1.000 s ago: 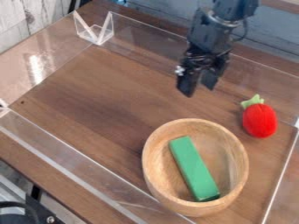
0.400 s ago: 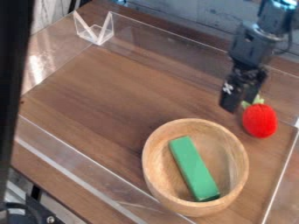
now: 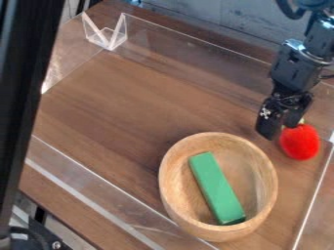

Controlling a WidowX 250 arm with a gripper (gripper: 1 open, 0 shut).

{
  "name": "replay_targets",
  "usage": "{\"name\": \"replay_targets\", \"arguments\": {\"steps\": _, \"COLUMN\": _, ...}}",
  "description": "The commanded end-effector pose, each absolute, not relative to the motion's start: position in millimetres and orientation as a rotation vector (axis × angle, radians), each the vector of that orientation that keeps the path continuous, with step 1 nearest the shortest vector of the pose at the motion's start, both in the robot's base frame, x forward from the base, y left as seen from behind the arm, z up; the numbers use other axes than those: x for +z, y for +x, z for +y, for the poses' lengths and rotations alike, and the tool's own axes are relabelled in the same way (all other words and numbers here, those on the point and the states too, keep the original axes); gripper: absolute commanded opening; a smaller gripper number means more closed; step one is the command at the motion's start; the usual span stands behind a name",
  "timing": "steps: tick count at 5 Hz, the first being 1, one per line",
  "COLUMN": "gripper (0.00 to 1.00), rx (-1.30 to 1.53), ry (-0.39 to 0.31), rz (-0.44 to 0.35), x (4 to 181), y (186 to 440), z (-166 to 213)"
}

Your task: Move the red object to the right side of the table

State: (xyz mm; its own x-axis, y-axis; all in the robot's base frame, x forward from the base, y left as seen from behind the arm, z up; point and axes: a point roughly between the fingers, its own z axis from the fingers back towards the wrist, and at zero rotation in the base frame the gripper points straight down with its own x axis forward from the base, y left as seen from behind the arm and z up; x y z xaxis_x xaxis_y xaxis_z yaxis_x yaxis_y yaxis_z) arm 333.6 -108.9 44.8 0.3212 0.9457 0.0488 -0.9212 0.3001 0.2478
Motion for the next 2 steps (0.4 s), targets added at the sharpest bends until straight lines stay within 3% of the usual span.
{"name": "replay_targets", "arguments": {"steps": 1, "gripper": 1.00, "rx": 1.217, "ry": 0.209, "rz": 0.076, "x": 61.5, "y": 334.1, "z": -111.3}}
{"name": "replay_targets", "arguments": {"steps": 2, "gripper": 1.00, "rx": 1.199, "ry": 0.205, "rz": 0.064, "x": 67.2, "y": 330.6, "z": -111.9}}
